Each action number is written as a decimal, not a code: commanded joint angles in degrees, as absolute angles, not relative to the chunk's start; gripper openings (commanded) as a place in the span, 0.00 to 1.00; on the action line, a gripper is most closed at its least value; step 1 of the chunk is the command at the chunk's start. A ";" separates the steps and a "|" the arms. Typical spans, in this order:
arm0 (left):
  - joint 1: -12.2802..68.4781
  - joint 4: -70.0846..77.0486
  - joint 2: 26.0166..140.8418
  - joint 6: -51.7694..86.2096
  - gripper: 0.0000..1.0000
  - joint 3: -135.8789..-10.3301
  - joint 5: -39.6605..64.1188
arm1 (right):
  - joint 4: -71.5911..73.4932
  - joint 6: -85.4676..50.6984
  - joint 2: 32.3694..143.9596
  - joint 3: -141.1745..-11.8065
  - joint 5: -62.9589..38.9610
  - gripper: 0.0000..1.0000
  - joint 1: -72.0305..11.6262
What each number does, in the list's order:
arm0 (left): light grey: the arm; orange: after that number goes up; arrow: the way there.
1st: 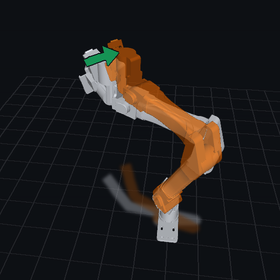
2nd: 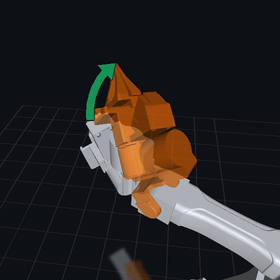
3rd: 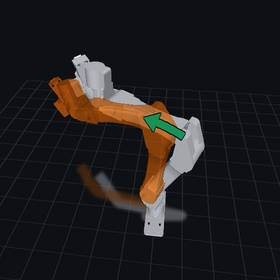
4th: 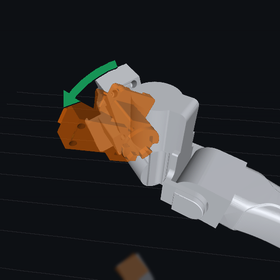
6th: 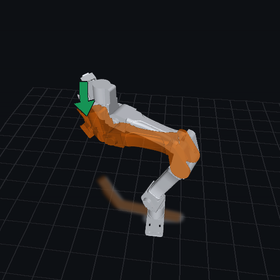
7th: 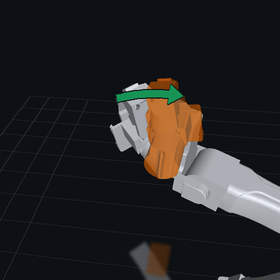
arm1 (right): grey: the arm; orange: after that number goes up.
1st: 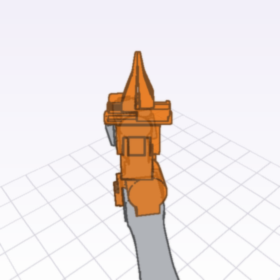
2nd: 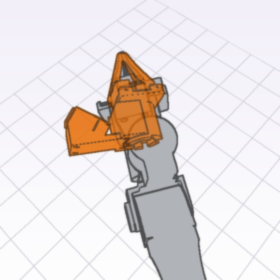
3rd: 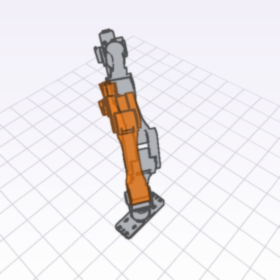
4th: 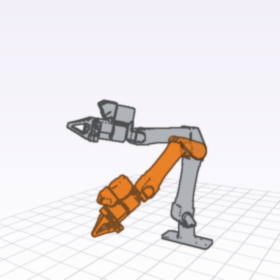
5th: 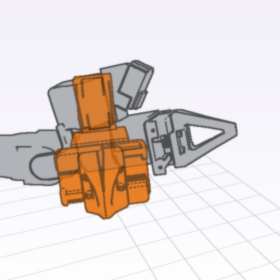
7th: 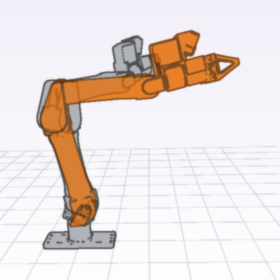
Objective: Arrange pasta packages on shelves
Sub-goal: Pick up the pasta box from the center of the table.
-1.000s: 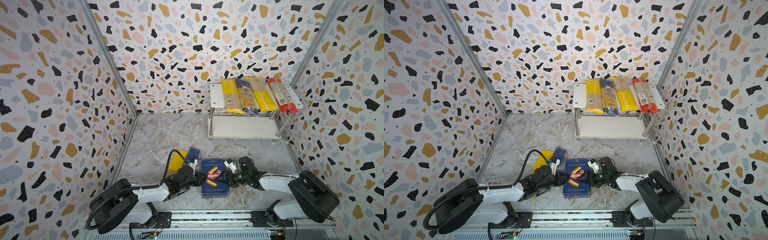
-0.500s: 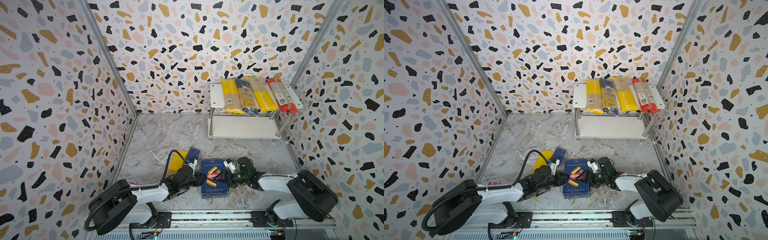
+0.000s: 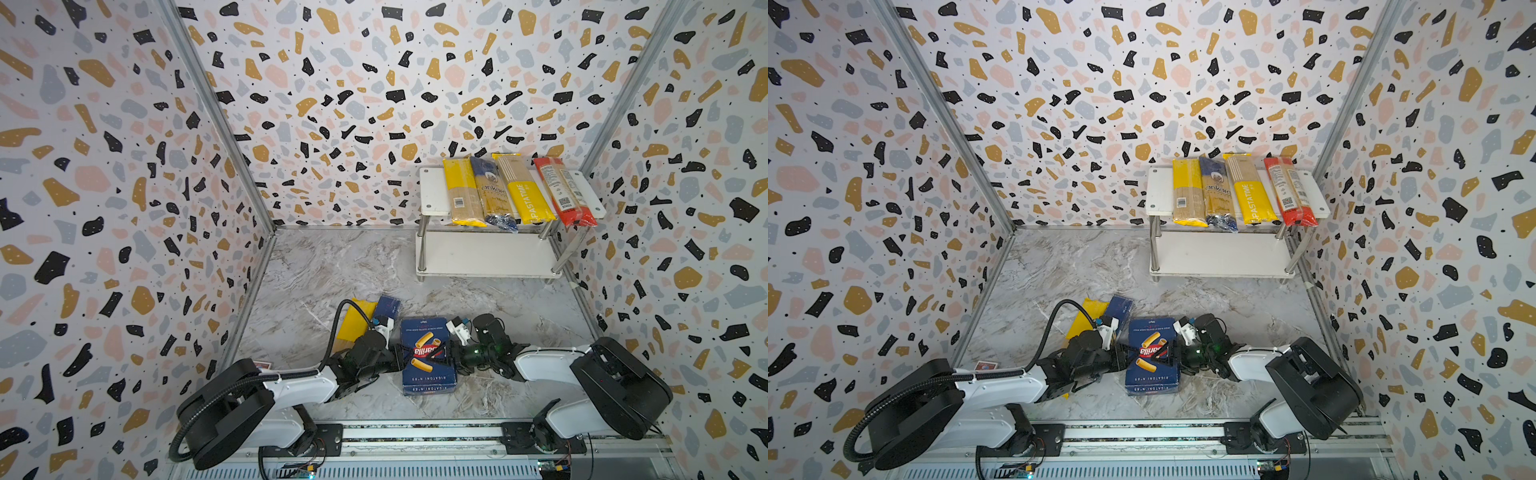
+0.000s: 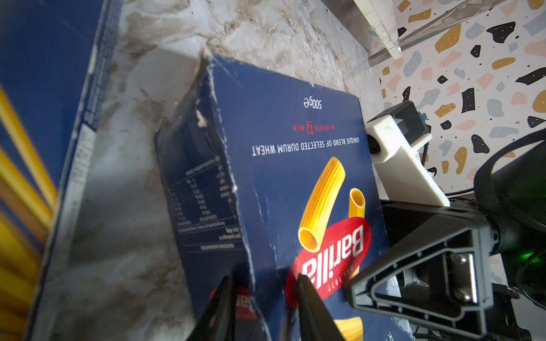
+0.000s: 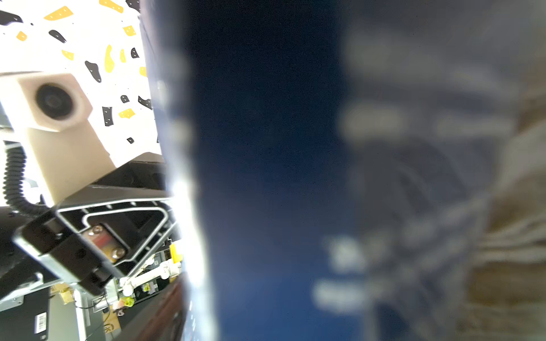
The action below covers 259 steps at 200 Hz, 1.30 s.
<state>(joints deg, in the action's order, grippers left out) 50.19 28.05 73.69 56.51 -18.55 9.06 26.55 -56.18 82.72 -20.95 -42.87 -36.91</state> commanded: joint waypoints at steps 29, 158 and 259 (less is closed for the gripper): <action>53.72 40.54 74.52 56.20 0.36 -25.55 22.76 | 35.60 -55.81 79.82 -26.61 -53.88 0.54 -41.58; 46.98 -0.14 53.83 42.21 0.99 -34.89 7.65 | 20.72 -48.97 68.03 -27.67 -55.71 0.50 -32.35; 37.79 -10.56 50.47 36.45 1.00 -39.49 10.25 | 4.57 -36.79 65.89 -32.92 -59.42 0.50 -14.34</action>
